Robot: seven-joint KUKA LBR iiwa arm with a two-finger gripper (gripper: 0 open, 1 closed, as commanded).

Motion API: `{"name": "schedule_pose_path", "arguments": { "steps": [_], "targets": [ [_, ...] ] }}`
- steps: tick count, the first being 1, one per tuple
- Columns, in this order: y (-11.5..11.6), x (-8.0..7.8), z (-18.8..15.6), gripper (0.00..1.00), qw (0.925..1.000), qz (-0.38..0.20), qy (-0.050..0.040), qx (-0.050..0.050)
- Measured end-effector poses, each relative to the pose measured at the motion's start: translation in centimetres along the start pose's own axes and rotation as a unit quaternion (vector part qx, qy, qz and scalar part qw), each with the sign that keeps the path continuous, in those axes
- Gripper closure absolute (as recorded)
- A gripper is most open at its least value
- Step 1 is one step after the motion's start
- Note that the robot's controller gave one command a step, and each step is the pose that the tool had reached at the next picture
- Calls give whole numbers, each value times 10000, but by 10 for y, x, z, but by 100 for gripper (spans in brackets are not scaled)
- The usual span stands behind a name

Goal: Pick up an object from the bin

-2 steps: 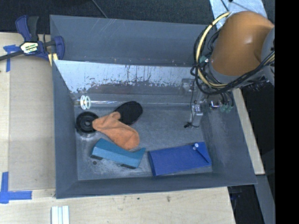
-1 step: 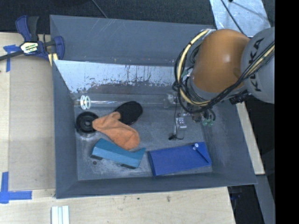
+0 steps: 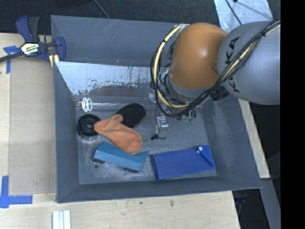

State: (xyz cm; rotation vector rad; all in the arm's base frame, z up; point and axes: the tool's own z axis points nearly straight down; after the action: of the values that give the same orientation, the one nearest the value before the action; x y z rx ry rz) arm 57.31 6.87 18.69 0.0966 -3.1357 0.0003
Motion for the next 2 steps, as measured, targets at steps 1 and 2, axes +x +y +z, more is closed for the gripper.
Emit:
{"name": "schedule_pose_path", "arguments": {
  "steps": [1,2],
  "targets": [
    [27,-20,24,0,9999,-72,-75,-16],
    [51,-23,81,0,10000,36,-84,-6]
  ]
}}
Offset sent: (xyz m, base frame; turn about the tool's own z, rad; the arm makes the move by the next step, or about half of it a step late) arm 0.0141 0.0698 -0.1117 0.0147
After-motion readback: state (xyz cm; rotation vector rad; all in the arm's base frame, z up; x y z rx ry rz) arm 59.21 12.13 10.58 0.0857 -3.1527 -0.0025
